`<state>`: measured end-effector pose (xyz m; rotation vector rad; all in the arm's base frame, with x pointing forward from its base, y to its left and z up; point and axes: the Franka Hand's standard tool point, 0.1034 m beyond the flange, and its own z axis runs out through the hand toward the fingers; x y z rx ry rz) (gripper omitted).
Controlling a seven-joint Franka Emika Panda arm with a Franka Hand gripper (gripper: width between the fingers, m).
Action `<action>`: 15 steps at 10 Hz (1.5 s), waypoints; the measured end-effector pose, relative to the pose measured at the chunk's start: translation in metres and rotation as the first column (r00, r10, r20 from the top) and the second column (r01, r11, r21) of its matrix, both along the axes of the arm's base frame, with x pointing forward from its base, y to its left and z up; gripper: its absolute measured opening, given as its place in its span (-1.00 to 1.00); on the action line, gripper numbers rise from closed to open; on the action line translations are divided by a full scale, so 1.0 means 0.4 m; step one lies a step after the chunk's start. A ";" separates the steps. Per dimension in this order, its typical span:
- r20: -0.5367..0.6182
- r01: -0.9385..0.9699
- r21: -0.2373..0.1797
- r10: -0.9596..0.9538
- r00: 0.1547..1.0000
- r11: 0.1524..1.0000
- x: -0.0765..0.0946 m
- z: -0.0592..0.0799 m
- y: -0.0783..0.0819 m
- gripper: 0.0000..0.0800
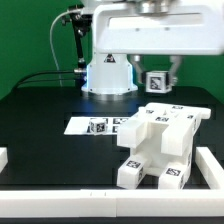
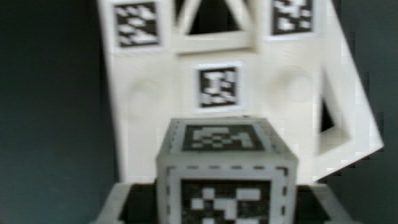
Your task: Assemble chair
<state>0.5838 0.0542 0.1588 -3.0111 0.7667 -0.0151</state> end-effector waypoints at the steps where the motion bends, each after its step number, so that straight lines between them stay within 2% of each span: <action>1: 0.010 -0.022 -0.012 0.022 1.000 1.000 0.020 -0.010 0.019 -0.29; 2: 0.045 -0.028 -0.016 0.028 0.999 0.999 0.011 -0.016 0.029 -0.29; 5: 0.045 -0.036 -0.025 0.037 0.998 0.999 0.005 -0.024 0.033 -0.29; 6: 0.044 -0.061 -0.034 0.062 0.997 0.998 -0.005 -0.035 0.059 -0.29; 7: 0.039 -0.067 -0.034 0.068 0.997 0.997 -0.009 -0.042 0.068 -0.29; 12: 0.045 -0.072 -0.050 0.074 0.996 0.996 -0.003 -0.074 0.077 -0.29; 15: 0.069 -0.074 -0.056 0.078 0.995 0.996 0.007 -0.079 0.089 -0.29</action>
Offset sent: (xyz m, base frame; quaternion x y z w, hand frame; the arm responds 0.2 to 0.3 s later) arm 0.0000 0.0000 0.0000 0.0000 0.0000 0.0000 1.0000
